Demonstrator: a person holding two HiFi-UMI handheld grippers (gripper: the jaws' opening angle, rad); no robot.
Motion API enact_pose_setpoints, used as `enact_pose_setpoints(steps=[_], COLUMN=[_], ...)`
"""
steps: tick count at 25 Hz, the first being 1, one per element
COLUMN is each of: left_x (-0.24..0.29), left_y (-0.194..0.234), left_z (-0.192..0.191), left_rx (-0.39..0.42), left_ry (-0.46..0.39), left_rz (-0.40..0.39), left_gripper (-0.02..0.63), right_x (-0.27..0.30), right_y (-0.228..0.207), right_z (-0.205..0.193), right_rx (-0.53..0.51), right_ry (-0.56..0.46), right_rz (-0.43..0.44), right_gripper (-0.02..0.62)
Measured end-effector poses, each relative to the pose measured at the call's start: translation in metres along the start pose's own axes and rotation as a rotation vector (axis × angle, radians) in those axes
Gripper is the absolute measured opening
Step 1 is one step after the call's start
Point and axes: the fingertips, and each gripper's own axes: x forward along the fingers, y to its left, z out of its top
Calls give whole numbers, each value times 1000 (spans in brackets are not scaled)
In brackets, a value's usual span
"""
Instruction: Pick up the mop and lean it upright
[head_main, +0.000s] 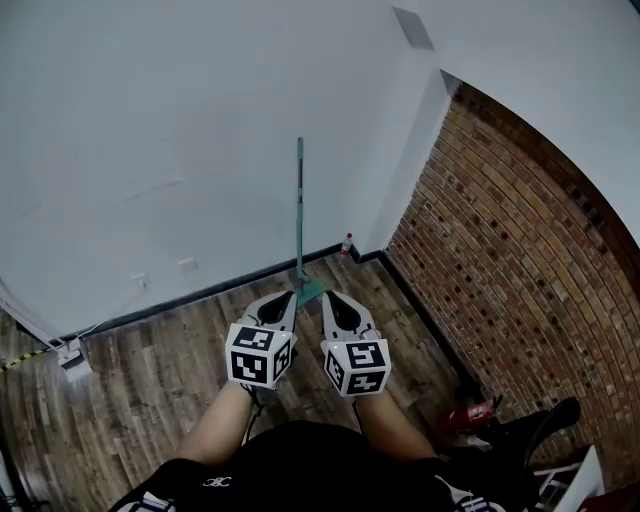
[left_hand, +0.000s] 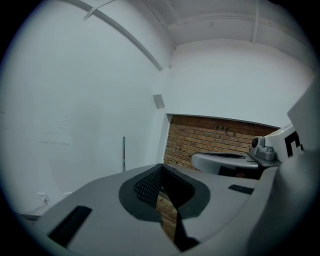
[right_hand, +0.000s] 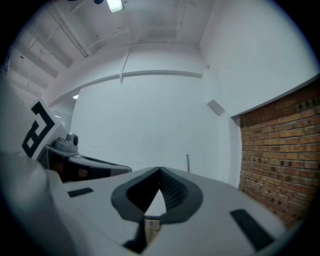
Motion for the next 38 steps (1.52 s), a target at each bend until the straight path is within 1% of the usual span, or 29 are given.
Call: enact_pose_setpoints(steps=[6,10,14,17,25,29,33,38], left_x=[7,25,60,96,200,246,276,298], left_y=[22,34,46,50,54,56,62,79], left_z=[-3,-3,1,5,38,47,47,36], left_rx=[-9,-23,-13,-4,23,22,10,7], left_ry=[17,32,36,55,53,63,73,118], left_rz=[-32,-24,11,43,93,113,144,173], left_gripper=[-5,-5,-5,-5,-5,-5,-5,-5], right_x=[19,40,72,99,171,198,219,241], right_y=[11,1,-28,-54,-136,-170,-195,-210], right_z=[-12,-17,-17,-19,-1,-4,-15,-26], right_rx=[-9,-5,29,45,59,66,79,107], right_ry=[37,57,36,37,12,28,53,71], right_rz=[-20,-8,11,43,109,141,171,180], right_gripper=[12,12,12,12,12,12,12,12])
